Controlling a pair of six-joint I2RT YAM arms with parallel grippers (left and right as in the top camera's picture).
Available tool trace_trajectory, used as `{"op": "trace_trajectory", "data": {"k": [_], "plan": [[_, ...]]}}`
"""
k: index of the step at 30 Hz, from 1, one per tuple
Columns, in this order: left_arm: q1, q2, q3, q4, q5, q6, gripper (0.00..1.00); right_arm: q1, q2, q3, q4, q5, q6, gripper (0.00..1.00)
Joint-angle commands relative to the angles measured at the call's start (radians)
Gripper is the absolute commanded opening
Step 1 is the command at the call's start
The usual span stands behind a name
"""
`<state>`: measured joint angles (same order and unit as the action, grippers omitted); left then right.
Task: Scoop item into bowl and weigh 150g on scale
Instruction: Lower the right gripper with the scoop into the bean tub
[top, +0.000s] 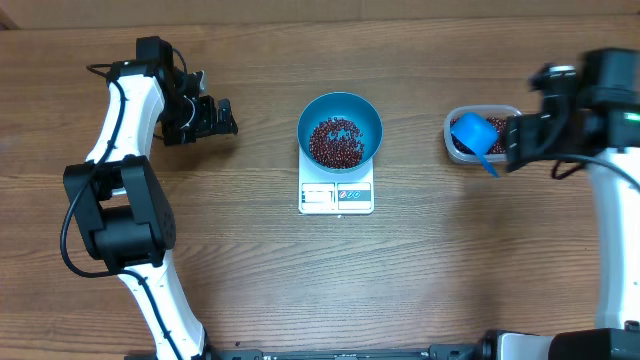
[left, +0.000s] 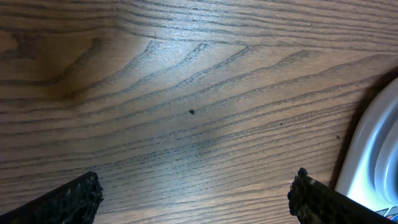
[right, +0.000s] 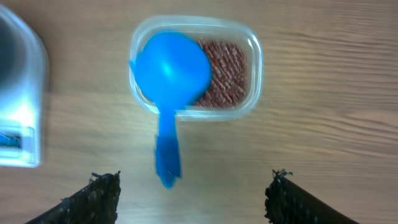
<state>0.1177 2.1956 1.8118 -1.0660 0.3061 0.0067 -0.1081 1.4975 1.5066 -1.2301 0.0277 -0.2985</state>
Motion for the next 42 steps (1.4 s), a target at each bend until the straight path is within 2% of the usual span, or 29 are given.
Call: {"op": "trace_trajectory", "data": {"k": [1, 4, 7, 10, 16, 23, 25, 27, 31, 42], "plan": [[-0.007, 0.008, 0.008, 0.001, -0.002, 0.016, 1.00, 0.156, -0.002, -0.020, -0.042, 0.377, -0.047, 0.76], [-0.007, 0.008, 0.008, 0.001, -0.002, 0.016, 1.00, 0.278, -0.002, -0.045, -0.107, 0.511, -0.047, 0.75], [-0.007, 0.008, 0.008, 0.001, -0.002, 0.016, 1.00, 0.342, -0.002, -0.102, -0.140, 0.549, -0.047, 0.70], [-0.007, 0.008, 0.008, 0.001, -0.002, 0.016, 0.99, 0.356, -0.002, -0.199, -0.106, 0.578, -0.047, 0.52], [-0.007, 0.008, 0.008, 0.001, -0.002, 0.016, 0.99, 0.353, -0.002, -0.301, 0.076, 0.552, -0.053, 0.58], [-0.007, 0.008, 0.008, 0.001, -0.002, 0.016, 1.00, 0.307, -0.002, -0.419, 0.233, 0.452, -0.109, 0.58], [-0.007, 0.008, 0.008, 0.001, -0.002, 0.016, 1.00, 0.297, -0.002, -0.442, 0.298, 0.418, -0.122, 0.55], [-0.007, 0.008, 0.008, 0.001, -0.002, 0.016, 1.00, 0.296, -0.002, -0.442, 0.323, 0.421, -0.123, 0.47], [-0.007, 0.008, 0.008, 0.001, -0.002, 0.016, 0.99, 0.296, -0.002, -0.442, 0.340, 0.422, -0.123, 0.45], [-0.007, 0.008, 0.008, 0.001, -0.002, 0.015, 1.00, 0.265, -0.002, -0.444, 0.341, 0.432, -0.130, 0.31]]}}
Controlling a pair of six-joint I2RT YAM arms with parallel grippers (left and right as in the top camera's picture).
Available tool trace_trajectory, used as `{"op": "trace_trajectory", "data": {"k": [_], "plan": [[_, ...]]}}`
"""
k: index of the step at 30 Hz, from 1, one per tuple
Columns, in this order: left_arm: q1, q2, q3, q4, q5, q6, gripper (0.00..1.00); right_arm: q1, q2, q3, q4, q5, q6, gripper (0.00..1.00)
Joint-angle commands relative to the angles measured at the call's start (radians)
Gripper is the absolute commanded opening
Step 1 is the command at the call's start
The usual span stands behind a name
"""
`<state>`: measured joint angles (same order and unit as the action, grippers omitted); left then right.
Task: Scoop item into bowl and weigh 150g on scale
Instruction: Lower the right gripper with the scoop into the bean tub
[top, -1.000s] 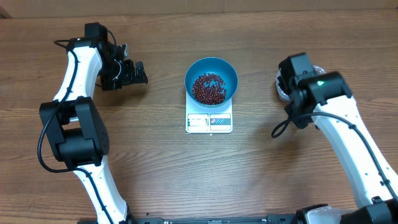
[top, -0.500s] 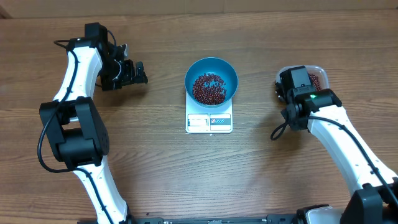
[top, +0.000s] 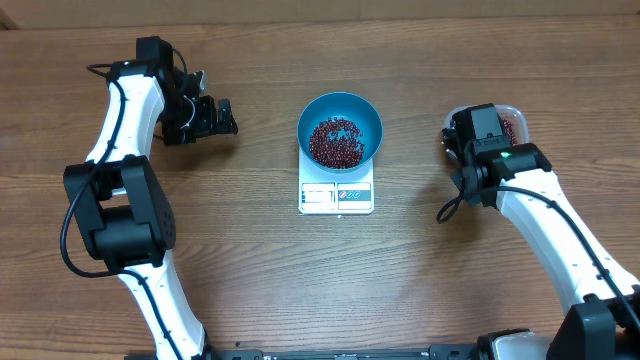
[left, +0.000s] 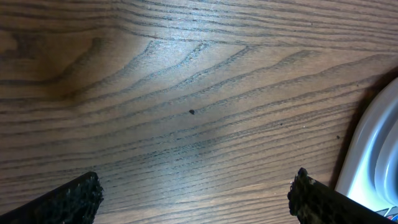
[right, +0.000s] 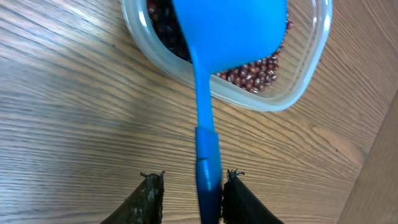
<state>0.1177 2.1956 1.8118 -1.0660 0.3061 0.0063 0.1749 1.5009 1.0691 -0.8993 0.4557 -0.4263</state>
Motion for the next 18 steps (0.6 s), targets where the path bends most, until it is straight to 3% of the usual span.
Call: {"op": "trace_trajectory", "data": {"k": [1, 8, 18], "plan": [[-0.007, 0.008, 0.008, 0.001, -0.002, 0.016, 1.00, -0.020, -0.006, -0.006, 0.014, 0.005, -0.002, 0.30], [-0.007, 0.008, 0.008, 0.001, -0.002, 0.016, 1.00, -0.020, -0.006, -0.005, 0.051, -0.001, -0.002, 0.11], [-0.007, 0.008, 0.008, 0.001, -0.002, 0.016, 1.00, -0.019, -0.007, 0.071, 0.011, -0.102, 0.007, 0.04]]}}
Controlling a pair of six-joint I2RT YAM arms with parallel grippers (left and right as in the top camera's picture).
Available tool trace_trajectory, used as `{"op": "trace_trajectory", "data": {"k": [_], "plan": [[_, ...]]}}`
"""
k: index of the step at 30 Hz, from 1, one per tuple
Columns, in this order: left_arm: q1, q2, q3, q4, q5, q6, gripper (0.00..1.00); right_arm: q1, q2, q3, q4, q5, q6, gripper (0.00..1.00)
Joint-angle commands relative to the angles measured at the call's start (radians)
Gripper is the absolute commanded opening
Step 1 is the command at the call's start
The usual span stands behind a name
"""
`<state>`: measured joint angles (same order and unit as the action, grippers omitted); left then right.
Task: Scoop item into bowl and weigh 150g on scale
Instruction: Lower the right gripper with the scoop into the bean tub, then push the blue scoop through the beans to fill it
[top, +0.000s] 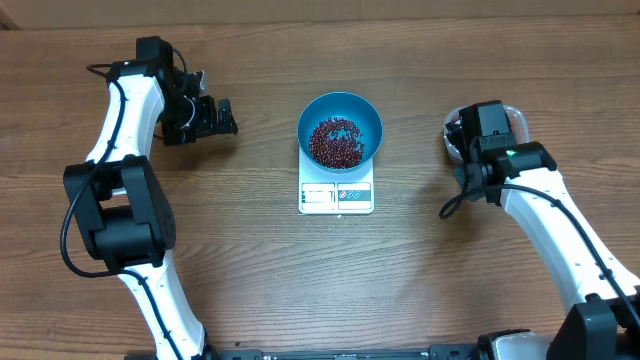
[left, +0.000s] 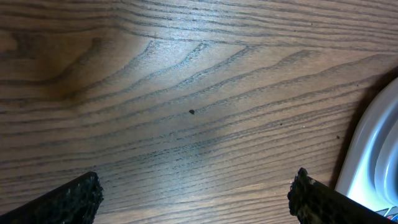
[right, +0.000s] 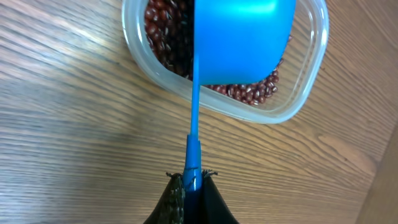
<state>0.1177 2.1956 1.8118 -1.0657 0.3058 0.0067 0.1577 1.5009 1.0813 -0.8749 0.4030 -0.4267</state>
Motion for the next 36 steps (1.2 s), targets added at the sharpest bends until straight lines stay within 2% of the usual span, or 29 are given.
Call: {"op": "trace_trajectory", "data": {"k": [1, 8, 14, 19, 24, 32, 36], "plan": [[-0.007, 0.008, 0.008, 0.000, -0.002, 0.016, 0.99, -0.002, -0.007, 0.073, -0.027, -0.060, 0.007, 0.04], [-0.007, 0.008, 0.008, 0.000, -0.002, 0.016, 0.99, -0.003, -0.007, 0.178, -0.106, -0.052, -0.024, 0.04], [-0.007, 0.008, 0.008, 0.000, -0.002, 0.016, 1.00, -0.003, -0.007, 0.184, -0.122, 0.105, -0.048, 0.04], [-0.007, 0.008, 0.008, 0.000, -0.002, 0.016, 1.00, -0.003, -0.006, 0.210, -0.141, 0.083, -0.046, 0.04], [-0.007, 0.008, 0.008, 0.000, -0.002, 0.016, 1.00, -0.003, -0.006, 0.333, -0.256, 0.079, -0.015, 0.03], [-0.007, 0.008, 0.008, 0.000, -0.002, 0.015, 1.00, -0.071, 0.036, 0.548, -0.446, -0.093, 0.066, 0.03], [-0.007, 0.008, 0.008, 0.000, -0.002, 0.015, 1.00, -0.126, 0.090, 0.586, -0.523, -0.234, 0.140, 0.03]]}}
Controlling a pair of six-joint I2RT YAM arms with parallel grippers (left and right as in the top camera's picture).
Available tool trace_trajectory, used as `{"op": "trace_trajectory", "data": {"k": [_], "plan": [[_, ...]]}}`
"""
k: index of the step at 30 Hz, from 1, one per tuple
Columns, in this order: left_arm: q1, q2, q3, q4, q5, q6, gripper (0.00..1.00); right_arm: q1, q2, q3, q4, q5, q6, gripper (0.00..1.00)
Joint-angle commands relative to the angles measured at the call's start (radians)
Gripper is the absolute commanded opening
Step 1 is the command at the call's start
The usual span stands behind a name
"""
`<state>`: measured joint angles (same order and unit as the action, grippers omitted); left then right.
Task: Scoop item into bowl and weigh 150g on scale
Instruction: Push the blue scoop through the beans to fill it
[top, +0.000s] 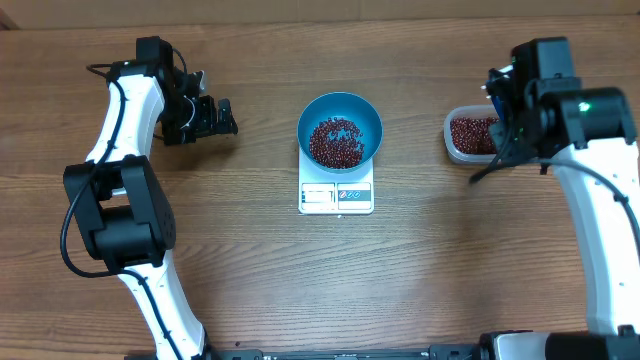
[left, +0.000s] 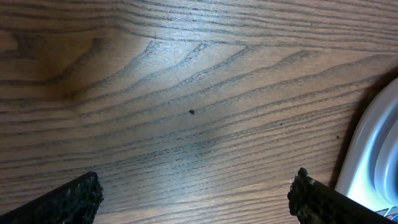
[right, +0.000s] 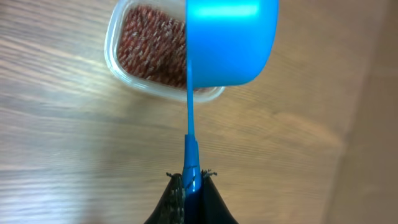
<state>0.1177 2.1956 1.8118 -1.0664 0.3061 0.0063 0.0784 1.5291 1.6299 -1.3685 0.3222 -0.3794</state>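
A blue bowl holding red beans stands on the white scale at the table's middle. To its right is a clear tub of red beans, also in the right wrist view. My right gripper is shut on the thin handle of the blue scoop. The scoop is held up above the tub's far edge, and its inside is hidden. My left gripper is open over bare wood to the left of the scale, with nothing between its fingers.
The scale's white corner lies at the right edge of the left wrist view. The raised right arm covers the scoop in the overhead view. Bare wooden tabletop surrounds the scale and tub.
My right gripper, still shut on the scoop handle, now sits higher. The scoop is out of the tub and above it. The left arm has not moved.
At first my right gripper was open high above the scoop, which lay in the tub. Then it was low with open fingers on either side of the handle. Then it was shut on the handle. Now the scoop is lifted above the tub.
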Motion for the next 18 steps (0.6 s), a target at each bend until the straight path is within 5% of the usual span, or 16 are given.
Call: {"op": "trace_trajectory", "data": {"k": [1, 18], "plan": [[-0.007, 0.008, 0.008, 0.001, -0.002, 0.016, 1.00, -0.060, 0.078, 0.037, -0.043, -0.175, 0.111, 0.03], [-0.007, 0.008, 0.008, 0.001, -0.002, 0.016, 0.99, 0.002, 0.262, 0.037, -0.032, 0.169, 0.195, 0.03]]}}
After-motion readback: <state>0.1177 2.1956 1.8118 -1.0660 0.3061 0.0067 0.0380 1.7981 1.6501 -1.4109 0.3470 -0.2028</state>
